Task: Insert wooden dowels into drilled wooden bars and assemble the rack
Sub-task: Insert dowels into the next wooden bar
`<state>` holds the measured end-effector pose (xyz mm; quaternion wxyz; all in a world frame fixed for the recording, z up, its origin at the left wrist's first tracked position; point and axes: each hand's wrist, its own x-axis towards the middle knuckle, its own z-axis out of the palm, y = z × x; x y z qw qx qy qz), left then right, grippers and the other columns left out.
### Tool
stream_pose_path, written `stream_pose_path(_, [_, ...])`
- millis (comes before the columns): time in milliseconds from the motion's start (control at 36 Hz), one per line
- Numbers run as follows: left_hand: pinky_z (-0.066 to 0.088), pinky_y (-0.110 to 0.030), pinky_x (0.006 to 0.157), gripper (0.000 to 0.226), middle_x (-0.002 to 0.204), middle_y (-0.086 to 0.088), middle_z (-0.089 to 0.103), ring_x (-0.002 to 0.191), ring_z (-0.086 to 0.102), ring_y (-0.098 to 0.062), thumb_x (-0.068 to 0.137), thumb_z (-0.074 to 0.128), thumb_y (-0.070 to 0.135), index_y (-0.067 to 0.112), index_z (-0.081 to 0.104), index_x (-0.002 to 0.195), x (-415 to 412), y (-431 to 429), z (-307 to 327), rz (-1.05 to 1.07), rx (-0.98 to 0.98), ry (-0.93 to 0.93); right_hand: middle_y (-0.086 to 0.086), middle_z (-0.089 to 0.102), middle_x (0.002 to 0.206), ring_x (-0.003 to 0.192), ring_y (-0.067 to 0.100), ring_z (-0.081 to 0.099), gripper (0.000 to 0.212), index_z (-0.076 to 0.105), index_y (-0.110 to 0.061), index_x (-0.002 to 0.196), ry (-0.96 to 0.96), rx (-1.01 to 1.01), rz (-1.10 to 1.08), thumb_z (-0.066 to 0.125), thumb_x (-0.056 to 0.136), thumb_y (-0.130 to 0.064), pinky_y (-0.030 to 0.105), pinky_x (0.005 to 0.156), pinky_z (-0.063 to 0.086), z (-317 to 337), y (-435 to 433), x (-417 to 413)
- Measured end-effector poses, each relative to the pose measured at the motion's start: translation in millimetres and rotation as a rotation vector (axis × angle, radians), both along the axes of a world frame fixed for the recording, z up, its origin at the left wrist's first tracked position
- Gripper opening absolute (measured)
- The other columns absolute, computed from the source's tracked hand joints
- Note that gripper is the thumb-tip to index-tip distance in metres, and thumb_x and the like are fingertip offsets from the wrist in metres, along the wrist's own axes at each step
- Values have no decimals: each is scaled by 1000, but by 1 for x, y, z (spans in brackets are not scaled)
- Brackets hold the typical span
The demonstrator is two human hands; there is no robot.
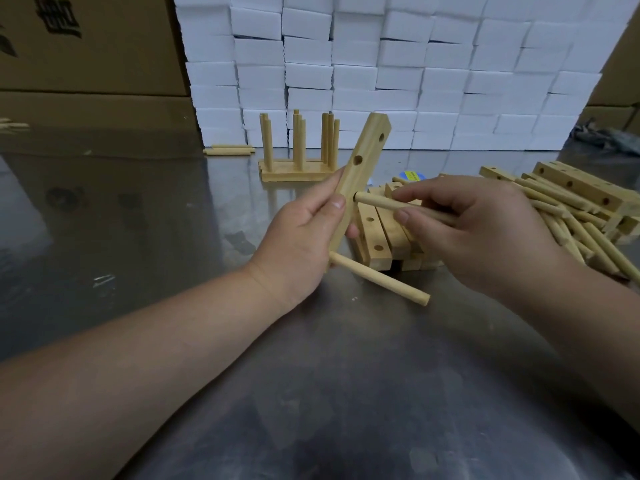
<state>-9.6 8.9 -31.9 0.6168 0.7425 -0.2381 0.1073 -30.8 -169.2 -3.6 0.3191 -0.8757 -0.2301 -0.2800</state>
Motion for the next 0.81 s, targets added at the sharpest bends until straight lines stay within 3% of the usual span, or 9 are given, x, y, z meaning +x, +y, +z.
stream_pose_path(56, [47,-25,73,36,74,8,59,90,55,-15,101,33,20,31,47,132,0,-1,0,-1,-20,11,-31,55,64,57,-6,51,13,72,-24,95,-17,-20,1,65,84,-25,7,52,35,0,1,0])
stream_pose_path(139, [48,-21,61,34,76,7,58,87,55,-16,101,34,19,37,46,126,0,-1,-1,-3,-27,13,-21,58,63,60,-3,51,17,71,-28,94,-41,-30,12,61,80,-31,11,52,36,0,3,-2])
stream_pose_path(222, [48,-17,58,35,72,9,55,78,53,-11,101,33,19,32,47,130,-1,0,0,-7,-4,7,-16,59,64,63,1,52,22,66,-32,98,-49,-20,15,57,78,-34,18,50,36,0,5,-3])
stream_pose_path(306, [46,-23,70,36,70,6,54,77,51,-10,101,32,17,21,48,133,-1,0,1,-18,13,11,-18,55,57,61,1,51,16,71,-28,94,-34,-33,-8,62,81,-33,22,51,38,0,4,-2])
stream_pose_path(417, [42,-28,77,37,65,6,54,71,52,-8,100,33,14,14,50,133,-1,0,2,-23,-22,55,-17,59,61,65,-1,53,21,71,-29,93,11,-51,-33,58,79,-36,19,53,40,0,3,-1])
stream_pose_path(528, [42,-30,75,37,64,6,55,69,53,-8,99,35,14,14,49,134,-2,1,2,-31,-30,65,-31,56,78,63,-6,52,22,70,-31,92,39,-56,-31,55,77,-39,8,50,35,1,3,1])
stream_pose_path(694, [41,-30,70,42,69,4,55,68,52,-9,95,38,20,18,47,136,-3,0,2,-41,-10,47,-26,58,72,62,-5,51,14,67,-36,89,36,-53,-7,58,78,-35,9,52,35,0,2,1])
stream_pose_path(806, [41,-29,68,48,71,6,55,67,52,-7,90,38,26,20,47,137,-3,-1,1,-39,4,25,-34,53,67,61,-8,50,6,53,-43,80,32,-74,5,54,74,-40,6,51,34,2,3,0])
